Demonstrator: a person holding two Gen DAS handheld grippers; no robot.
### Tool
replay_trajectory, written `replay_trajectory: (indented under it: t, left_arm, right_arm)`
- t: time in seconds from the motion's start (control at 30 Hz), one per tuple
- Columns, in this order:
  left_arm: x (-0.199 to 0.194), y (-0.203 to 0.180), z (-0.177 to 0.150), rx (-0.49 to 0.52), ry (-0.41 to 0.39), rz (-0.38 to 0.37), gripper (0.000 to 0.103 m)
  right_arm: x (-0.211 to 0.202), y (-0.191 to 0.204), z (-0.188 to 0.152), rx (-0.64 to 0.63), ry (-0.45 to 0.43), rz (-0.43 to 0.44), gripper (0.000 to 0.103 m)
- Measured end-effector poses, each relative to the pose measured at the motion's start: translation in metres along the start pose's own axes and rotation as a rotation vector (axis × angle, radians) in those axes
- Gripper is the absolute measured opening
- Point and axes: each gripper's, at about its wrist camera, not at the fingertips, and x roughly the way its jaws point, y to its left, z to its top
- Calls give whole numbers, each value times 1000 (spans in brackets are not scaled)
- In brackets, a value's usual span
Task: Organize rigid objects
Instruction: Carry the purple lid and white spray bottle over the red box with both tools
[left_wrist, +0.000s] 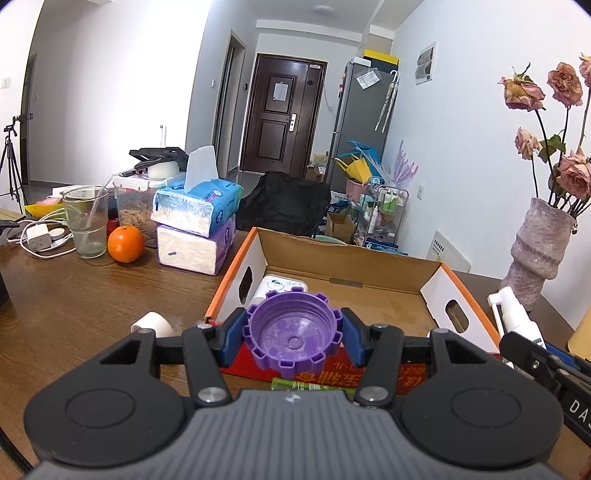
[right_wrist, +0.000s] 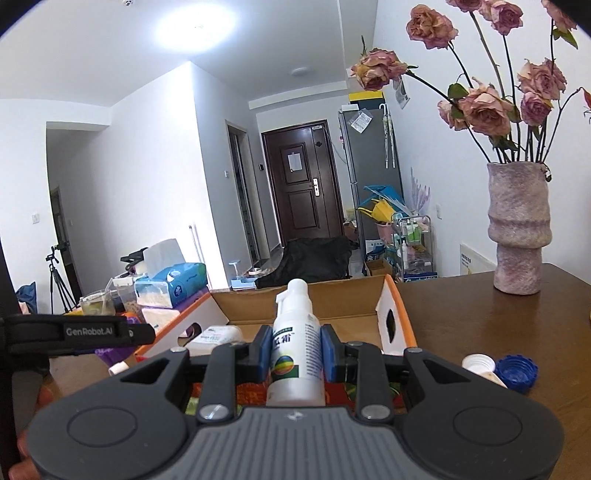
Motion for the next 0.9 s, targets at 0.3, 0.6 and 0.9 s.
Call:
replay_trajectory:
  t: [0.3,0.6,0.9]
  left_arm:
    - [30,-3,10,-12,13,-3,55]
    - [56,-14,23,-14,5,-10,55]
    - [83,-16,37,-22,1,-10,55]
  right_arm:
    - [30,2,9,9,-9,27,27]
    - [64,-2,22,9,-10,47,27]
    - [94,-9,30,8,-5,35,27]
